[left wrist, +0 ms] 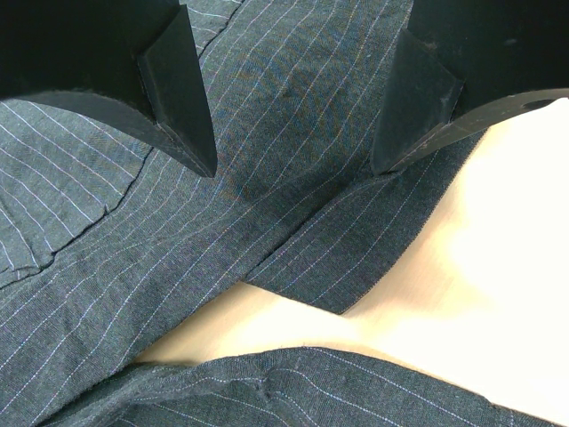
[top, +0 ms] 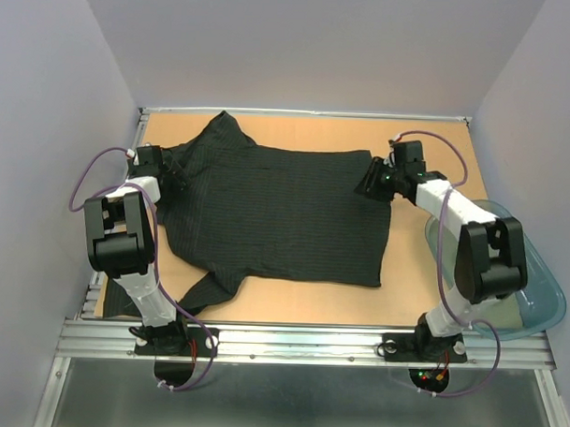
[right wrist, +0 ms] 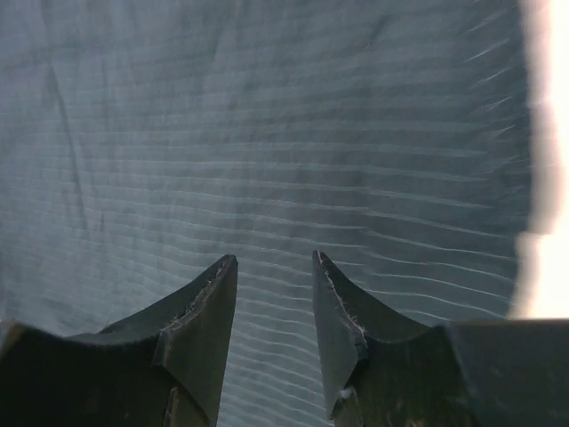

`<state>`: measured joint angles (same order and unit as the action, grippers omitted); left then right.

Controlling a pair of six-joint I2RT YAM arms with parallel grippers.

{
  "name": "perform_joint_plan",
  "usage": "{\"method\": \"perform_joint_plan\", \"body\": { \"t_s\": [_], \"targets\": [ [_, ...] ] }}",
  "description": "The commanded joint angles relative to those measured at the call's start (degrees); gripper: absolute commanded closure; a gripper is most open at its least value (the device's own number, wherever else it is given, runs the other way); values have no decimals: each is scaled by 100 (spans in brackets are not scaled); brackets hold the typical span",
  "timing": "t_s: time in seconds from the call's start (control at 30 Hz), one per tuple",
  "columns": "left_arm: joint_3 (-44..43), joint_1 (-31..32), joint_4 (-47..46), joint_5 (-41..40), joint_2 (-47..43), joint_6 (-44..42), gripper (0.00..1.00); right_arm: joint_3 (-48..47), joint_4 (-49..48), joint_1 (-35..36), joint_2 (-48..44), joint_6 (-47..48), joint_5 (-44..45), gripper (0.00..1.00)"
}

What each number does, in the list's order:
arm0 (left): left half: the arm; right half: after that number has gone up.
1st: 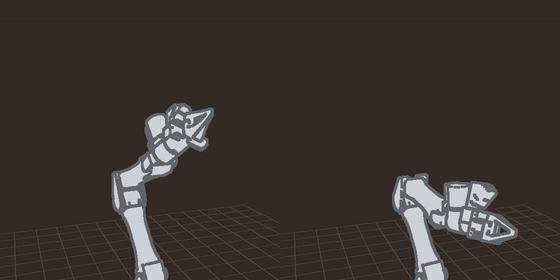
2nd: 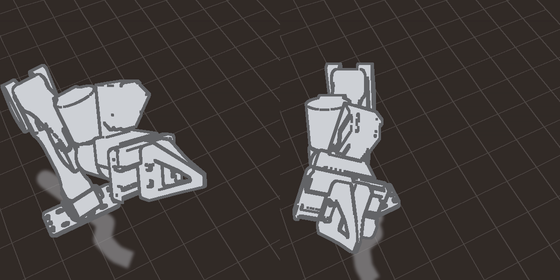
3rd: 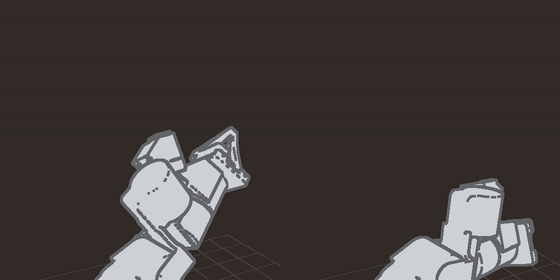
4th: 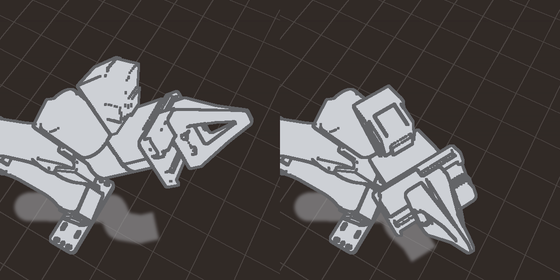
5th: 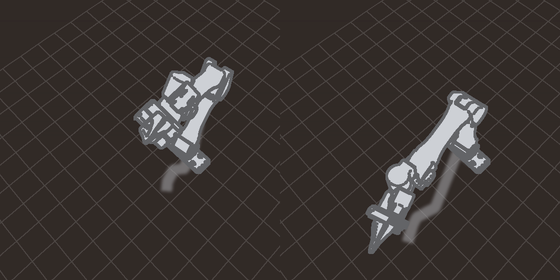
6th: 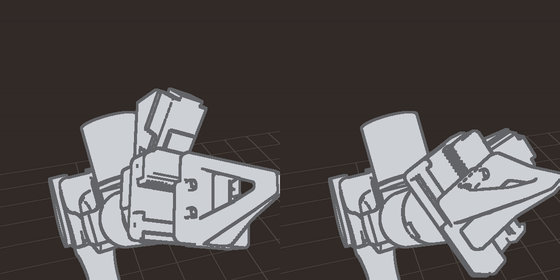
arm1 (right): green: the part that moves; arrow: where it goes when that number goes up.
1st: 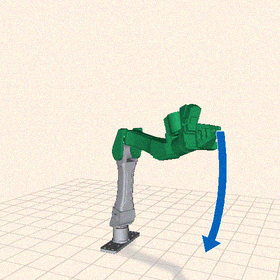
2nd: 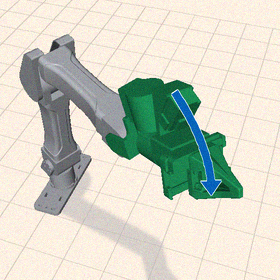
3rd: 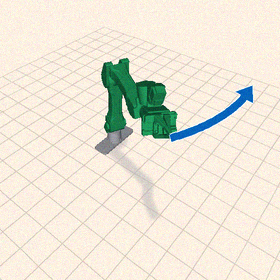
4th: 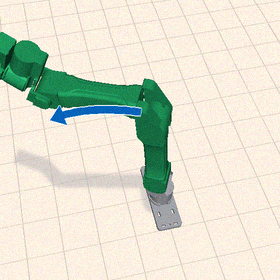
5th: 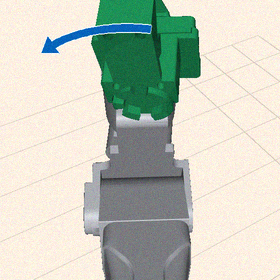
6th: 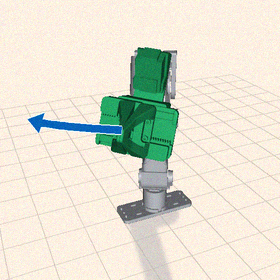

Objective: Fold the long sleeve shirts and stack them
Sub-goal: Fold the shirt

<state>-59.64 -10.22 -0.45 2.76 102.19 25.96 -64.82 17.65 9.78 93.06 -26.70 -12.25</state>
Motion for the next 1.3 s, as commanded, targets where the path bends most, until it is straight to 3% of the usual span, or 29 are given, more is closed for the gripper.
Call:
{"method": "perform_joint_plan", "body": {
  "t_s": [0.0,0.13,0.43,0.6,0.77,0.87,1.07,1.27],
  "targets": [
    [-39,20,388,-30,38,-55,18,171,-701,42,414,-599,284,55],
    [-39,20,388,-74,29,-38,18,-109,-833,24,1125,-486,924,55],
    [-66,20,379,40,117,50,18,-1067,-886,-345,2225,-178,1373,55],
    [-258,11,308,241,196,111,18,-2051,-816,-530,2822,235,1717,55],
    [-505,72,404,655,-215,199,17,-2702,-570,-521,2640,534,1859,52],
    [-260,221,606,498,-1048,182,16,-2327,-447,-460,1894,438,1560,48],
    [1039,336,826,181,-2806,322,15,-160,-411,-30,24,-71,1051,37],
    [1972,582,933,145,-3425,410,15,1452,-411,121,-1113,-529,681,35]
  ]
}}
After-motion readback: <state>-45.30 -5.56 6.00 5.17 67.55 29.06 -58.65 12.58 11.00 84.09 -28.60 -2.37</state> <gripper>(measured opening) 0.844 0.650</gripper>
